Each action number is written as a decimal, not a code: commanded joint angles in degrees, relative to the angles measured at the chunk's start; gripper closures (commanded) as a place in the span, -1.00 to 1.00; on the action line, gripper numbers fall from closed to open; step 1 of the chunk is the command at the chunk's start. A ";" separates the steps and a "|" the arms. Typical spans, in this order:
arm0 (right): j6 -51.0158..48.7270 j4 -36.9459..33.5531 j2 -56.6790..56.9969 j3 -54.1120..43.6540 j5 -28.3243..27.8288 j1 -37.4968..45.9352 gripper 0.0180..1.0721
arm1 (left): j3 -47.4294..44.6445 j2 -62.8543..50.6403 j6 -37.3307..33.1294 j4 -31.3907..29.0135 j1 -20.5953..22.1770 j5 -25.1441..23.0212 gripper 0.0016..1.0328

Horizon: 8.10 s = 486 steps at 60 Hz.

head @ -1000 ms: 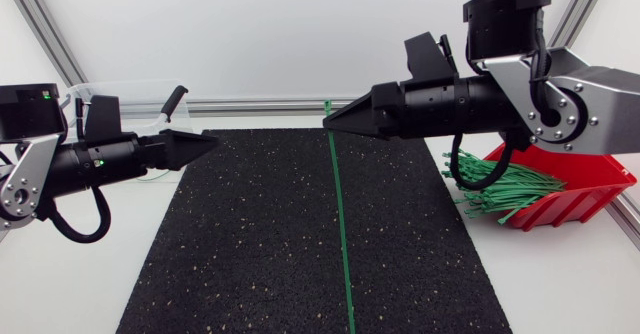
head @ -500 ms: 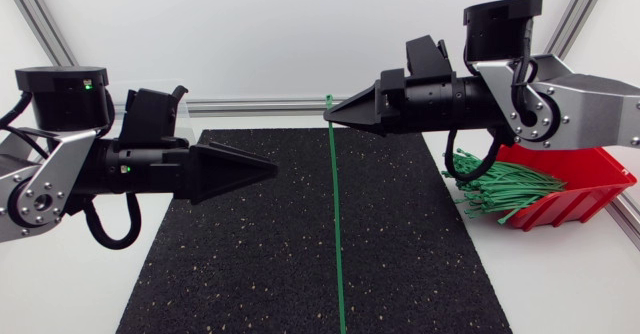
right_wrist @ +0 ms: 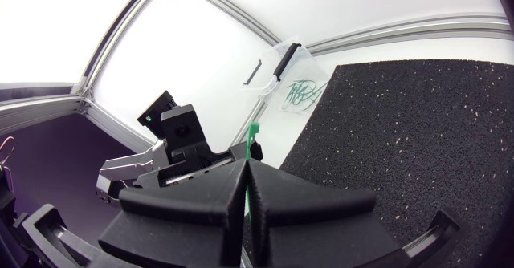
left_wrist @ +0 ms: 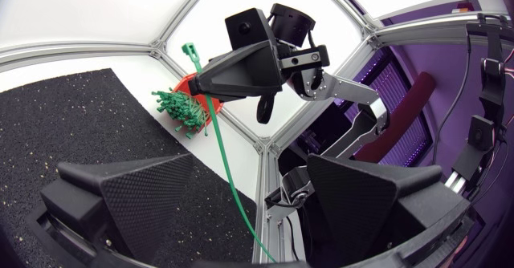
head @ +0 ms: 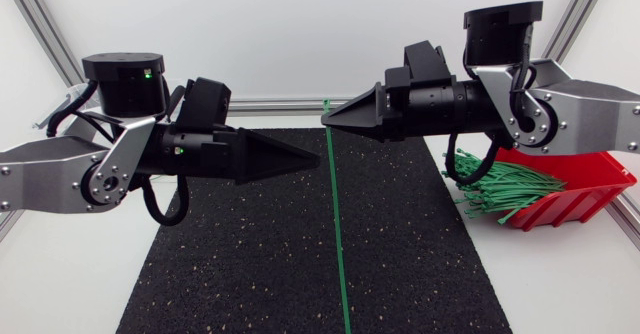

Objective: Take a green cable tie from the red box, thread the tail through the head to close it, then place it in the transparent bin on the left.

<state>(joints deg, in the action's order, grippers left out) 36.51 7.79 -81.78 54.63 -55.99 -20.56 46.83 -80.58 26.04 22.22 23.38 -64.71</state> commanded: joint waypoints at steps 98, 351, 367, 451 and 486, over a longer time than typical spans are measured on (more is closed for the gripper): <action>3.13 5.04 5.05 -5.24 -0.44 -1.15 0.89 | 5.20 -6.17 4.28 5.20 3.34 -1.03 0.92; -15.77 -5.24 6.19 -5.85 -4.04 -3.09 0.89 | 16.54 -7.14 6.13 0.19 -3.07 -1.47 0.36; -15.86 -5.24 6.28 -5.85 -3.78 -3.09 0.89 | 16.98 -7.40 6.30 0.19 -3.34 -1.30 0.53; -15.77 -4.63 6.19 -5.85 -3.43 -2.91 0.89 | 15.84 -7.93 6.13 -0.42 -2.28 -0.51 0.92; -18.41 -8.76 8.21 -4.53 -3.52 -3.53 -0.14 | 17.33 -4.33 6.21 -8.59 -5.18 -1.03 0.92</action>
<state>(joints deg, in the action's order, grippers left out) 19.77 0.25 -75.07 49.69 -59.77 -23.70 62.22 -86.46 31.53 14.61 19.18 -64.75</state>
